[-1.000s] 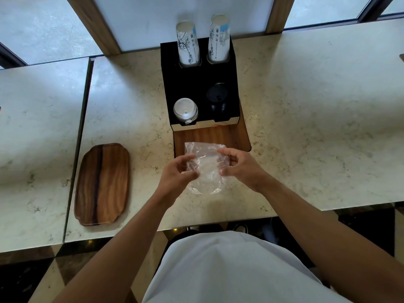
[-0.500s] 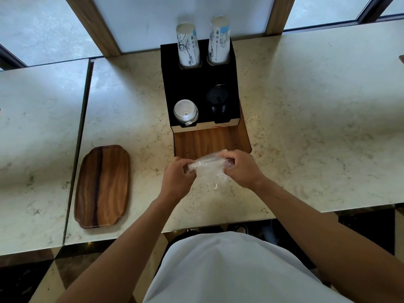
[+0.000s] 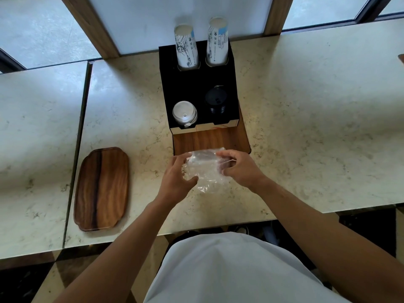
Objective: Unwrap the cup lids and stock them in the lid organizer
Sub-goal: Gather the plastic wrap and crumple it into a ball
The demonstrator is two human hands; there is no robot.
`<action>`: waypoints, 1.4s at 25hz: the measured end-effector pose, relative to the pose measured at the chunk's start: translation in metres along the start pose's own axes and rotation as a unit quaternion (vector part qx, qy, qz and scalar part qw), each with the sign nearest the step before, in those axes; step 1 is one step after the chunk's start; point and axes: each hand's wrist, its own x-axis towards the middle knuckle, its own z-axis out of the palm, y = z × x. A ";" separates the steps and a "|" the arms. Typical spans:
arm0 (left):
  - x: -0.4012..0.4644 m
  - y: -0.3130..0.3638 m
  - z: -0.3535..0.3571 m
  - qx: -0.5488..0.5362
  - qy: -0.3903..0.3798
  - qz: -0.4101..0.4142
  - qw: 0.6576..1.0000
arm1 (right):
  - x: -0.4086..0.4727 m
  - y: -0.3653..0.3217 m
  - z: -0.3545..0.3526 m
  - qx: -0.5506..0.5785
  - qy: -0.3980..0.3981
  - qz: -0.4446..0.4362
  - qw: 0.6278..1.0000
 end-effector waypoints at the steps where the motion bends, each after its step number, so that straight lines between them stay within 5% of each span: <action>1: 0.000 0.000 0.000 0.013 -0.006 0.009 1.000 | 0.000 0.000 -0.001 0.021 -0.007 0.005 1.000; 8: 0.004 0.003 0.004 0.156 -0.028 0.088 0.983 | 0.002 0.006 -0.003 0.080 -0.047 0.000 0.996; 13: 0.006 0.010 0.004 0.146 -0.023 0.066 0.987 | 0.005 0.007 0.001 -0.119 0.009 -0.039 0.992; 18: 0.006 0.009 0.002 0.133 -0.032 0.042 0.990 | 0.010 0.011 -0.001 -0.205 0.006 -0.056 0.977; 27: 0.012 0.014 0.005 0.057 -0.197 -0.020 0.979 | 0.009 0.002 0.004 -0.255 -0.060 -0.103 0.960; 31: 0.010 0.013 0.008 0.003 -0.147 -0.035 0.988 | 0.005 -0.002 0.008 -0.170 -0.035 -0.073 0.982; 35: 0.005 0.014 0.006 -0.158 -0.062 -0.139 0.976 | -0.003 -0.004 0.011 0.063 0.028 0.088 0.994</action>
